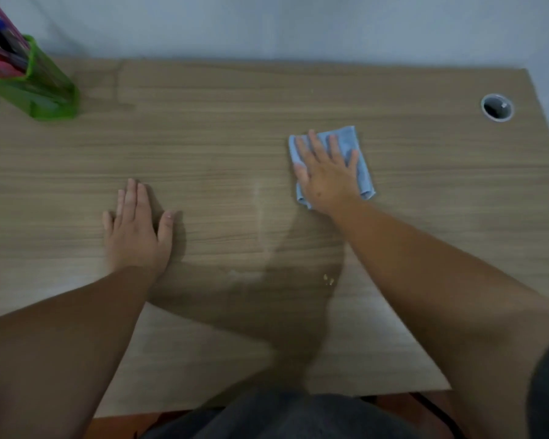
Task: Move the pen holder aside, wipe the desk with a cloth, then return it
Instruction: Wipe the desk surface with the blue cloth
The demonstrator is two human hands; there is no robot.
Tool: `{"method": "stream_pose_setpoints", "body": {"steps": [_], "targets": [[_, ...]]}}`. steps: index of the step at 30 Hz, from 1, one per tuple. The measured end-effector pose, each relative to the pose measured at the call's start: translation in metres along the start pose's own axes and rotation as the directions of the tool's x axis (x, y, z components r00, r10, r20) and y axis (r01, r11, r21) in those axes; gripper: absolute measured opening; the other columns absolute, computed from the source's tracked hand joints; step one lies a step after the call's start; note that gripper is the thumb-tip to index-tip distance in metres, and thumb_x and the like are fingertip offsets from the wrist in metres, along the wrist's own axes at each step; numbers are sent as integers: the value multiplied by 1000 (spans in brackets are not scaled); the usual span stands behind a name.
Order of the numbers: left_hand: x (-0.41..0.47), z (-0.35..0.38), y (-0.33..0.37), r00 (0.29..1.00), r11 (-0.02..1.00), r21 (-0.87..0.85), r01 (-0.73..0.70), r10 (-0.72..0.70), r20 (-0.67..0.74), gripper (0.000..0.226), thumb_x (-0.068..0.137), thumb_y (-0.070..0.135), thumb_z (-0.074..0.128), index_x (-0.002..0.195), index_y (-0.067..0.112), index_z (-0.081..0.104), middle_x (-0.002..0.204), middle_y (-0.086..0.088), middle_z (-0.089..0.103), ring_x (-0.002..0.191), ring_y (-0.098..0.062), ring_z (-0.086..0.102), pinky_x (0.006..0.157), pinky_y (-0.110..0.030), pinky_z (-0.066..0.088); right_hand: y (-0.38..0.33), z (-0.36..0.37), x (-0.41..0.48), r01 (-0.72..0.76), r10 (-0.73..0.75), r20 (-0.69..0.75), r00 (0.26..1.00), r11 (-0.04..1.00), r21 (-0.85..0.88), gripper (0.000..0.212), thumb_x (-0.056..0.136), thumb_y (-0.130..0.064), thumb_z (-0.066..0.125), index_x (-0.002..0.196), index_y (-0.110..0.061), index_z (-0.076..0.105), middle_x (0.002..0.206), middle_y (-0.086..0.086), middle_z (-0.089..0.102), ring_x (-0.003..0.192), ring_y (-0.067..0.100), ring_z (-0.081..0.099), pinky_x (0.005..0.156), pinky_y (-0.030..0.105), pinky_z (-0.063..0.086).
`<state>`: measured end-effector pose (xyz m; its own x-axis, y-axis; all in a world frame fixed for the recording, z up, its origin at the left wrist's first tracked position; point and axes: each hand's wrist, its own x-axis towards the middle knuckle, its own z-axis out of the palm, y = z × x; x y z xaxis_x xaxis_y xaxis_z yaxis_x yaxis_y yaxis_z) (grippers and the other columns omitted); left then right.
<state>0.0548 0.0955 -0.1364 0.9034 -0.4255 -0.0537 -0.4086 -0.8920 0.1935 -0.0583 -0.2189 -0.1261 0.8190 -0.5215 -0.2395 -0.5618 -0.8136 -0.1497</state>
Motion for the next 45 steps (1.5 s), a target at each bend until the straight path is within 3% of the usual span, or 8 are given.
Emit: {"method": "stream_pose_setpoints", "body": {"steps": [7, 13, 19, 24, 33, 39, 43, 45], "targets": [[0, 2, -3, 1000, 1000, -4, -10, 10, 23, 70, 92, 53, 18, 149, 12, 12, 160, -5, 10, 147, -23, 9, 118, -50, 10, 56, 8, -110, -172, 173, -23, 985, 985, 26, 54, 98, -44, 14, 150, -32, 8, 160, -8, 5, 147, 26, 4, 114, 60, 8], [-1, 2, -4, 1000, 1000, -13, -6, 6, 25, 72, 91, 56, 14, 149, 14, 11, 160, -3, 10, 147, -22, 10, 118, -49, 10, -41, 43, -194, -158, 158, -7, 987, 988, -1, 57, 93, -45, 22, 147, -28, 25, 156, 0, 26, 142, 32, 25, 107, 62, 22], [1, 5, -6, 999, 1000, -5, -11, 11, 35, 72, 91, 56, 15, 149, 14, 9, 160, -3, 9, 147, -21, 9, 118, -49, 12, -110, 39, -110, -54, 55, -19, 998, 996, 76, 59, 92, -51, 17, 148, -36, 7, 160, -4, 8, 147, 27, 3, 112, 60, 1], [0, 6, -6, 1000, 1000, -10, 2, -2, 13, 71, 92, 56, 16, 149, 15, 10, 160, -1, 10, 147, -18, 9, 118, -46, 9, -96, 23, -24, 7, -7, -7, 1000, 999, 51, 59, 92, -54, 12, 147, -38, 2, 160, -8, -2, 146, 27, -6, 112, 57, -7], [-1, 2, -4, 999, 1000, -15, 2, -1, 48, 71, 92, 57, 12, 150, 16, 8, 161, -1, 7, 147, -18, 7, 118, -47, 10, -9, 24, -87, -325, 331, -97, 939, 943, 72, 57, 94, -49, 19, 149, -35, 7, 160, -6, 9, 146, 28, 7, 112, 62, 10], [0, -2, -2, 998, 1000, -14, 5, -4, 58, 67, 91, 56, 17, 149, 22, 11, 160, -1, 11, 147, -21, 12, 117, -49, 14, -69, 34, -108, -160, 163, -83, 983, 986, 35, 61, 90, -52, 25, 147, -32, 23, 157, -2, 23, 143, 32, 21, 108, 64, 17], [-1, -6, -1, 998, 1000, -1, 6, -6, 67, 68, 90, 55, 18, 149, 21, 15, 160, -3, 13, 147, -22, 13, 116, -51, 16, -80, 22, -35, -52, 53, -24, 998, 997, 58, 59, 91, -52, 6, 147, -37, -6, 160, -7, -4, 147, 26, -5, 113, 60, -2], [-1, -8, 2, 997, 1000, -13, 9, -8, 70, 70, 89, 55, 20, 149, 19, 17, 160, -4, 14, 146, -23, 14, 116, -52, 16, -71, 13, 4, -94, 97, -34, 995, 992, 83, 57, 94, -49, 8, 147, -35, -5, 160, -8, -5, 146, 26, -6, 112, 59, -4]]}}
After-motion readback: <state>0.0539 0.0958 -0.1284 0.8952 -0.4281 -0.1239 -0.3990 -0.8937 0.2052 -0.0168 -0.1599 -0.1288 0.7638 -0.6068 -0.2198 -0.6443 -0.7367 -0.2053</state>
